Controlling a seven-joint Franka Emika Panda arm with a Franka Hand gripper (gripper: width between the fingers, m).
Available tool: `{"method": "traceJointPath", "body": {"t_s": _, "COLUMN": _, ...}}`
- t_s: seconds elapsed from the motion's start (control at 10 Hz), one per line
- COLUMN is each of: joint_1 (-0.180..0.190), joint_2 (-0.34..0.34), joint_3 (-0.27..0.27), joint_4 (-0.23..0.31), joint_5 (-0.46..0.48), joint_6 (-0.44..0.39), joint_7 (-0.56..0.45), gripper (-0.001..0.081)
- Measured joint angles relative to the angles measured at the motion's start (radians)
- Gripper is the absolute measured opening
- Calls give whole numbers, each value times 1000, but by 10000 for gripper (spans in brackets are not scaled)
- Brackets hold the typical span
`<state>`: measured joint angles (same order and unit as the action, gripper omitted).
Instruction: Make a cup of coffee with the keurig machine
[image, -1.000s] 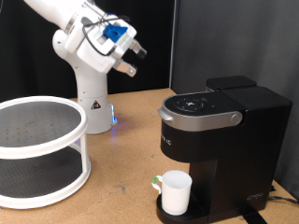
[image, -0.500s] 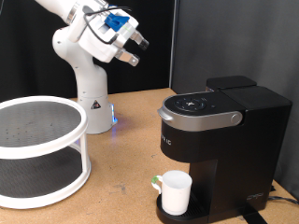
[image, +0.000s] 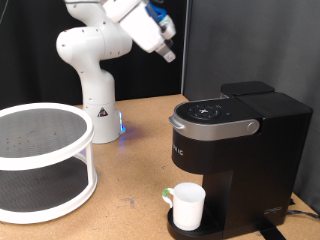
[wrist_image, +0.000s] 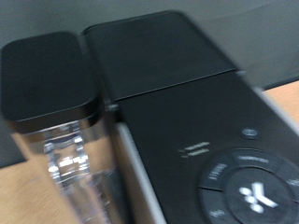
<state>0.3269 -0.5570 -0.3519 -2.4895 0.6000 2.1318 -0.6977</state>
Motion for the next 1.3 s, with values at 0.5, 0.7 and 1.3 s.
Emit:
{"method": "traceJointPath", "body": {"t_s": 0.5, "joint_1": 5, "joint_2": 100, "joint_3": 38, "joint_4": 116, "joint_5": -66, "joint_6": -78, "joint_7": 21, "gripper": 801}}
{"method": "traceJointPath", "body": {"t_s": 0.7, "joint_1": 5, "joint_2": 102, "joint_3": 52, "joint_4": 119, "joint_5": -126, "joint_6": -54, "joint_7": -23, "gripper": 801}}
{"method": "traceJointPath", "body": {"t_s": 1.3, "joint_1": 18, "joint_2": 186, "joint_3": 119, "joint_4": 218, "joint_5": -300, "joint_6": -12, "joint_7": -41, "gripper": 801}}
